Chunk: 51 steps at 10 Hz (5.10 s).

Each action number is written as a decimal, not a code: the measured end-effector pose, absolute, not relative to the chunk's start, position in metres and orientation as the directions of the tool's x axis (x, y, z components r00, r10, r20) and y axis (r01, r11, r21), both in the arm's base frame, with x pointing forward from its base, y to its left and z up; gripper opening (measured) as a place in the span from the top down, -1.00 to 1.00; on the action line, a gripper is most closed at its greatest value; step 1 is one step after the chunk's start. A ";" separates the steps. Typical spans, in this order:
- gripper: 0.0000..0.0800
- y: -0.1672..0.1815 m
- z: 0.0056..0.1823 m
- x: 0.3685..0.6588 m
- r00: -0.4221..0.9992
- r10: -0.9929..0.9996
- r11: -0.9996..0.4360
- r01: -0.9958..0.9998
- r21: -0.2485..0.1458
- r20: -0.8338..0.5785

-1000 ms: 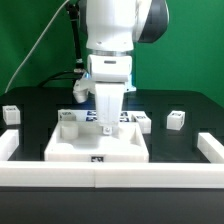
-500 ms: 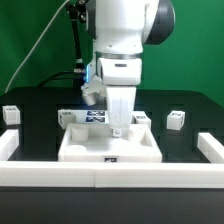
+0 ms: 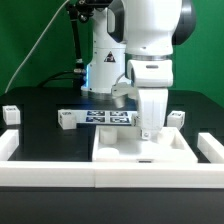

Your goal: Assemble one leg

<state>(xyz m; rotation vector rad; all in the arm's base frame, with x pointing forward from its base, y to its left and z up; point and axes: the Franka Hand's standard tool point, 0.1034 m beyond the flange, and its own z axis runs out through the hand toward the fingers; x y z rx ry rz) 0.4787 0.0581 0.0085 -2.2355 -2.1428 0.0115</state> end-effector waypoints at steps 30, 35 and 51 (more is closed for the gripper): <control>-0.62 0.085 0.066 0.478 0.617 0.785 -0.619 0.785 0.022 0.051; -0.62 0.096 0.058 0.459 0.925 0.374 -0.925 0.377 -0.039 0.071; -0.62 0.098 0.041 0.428 0.858 -0.468 -0.863 -0.495 -0.100 -0.212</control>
Offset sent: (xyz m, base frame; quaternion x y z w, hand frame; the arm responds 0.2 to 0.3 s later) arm 0.0121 0.0289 0.0022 -0.0049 0.0043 0.0072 1.0000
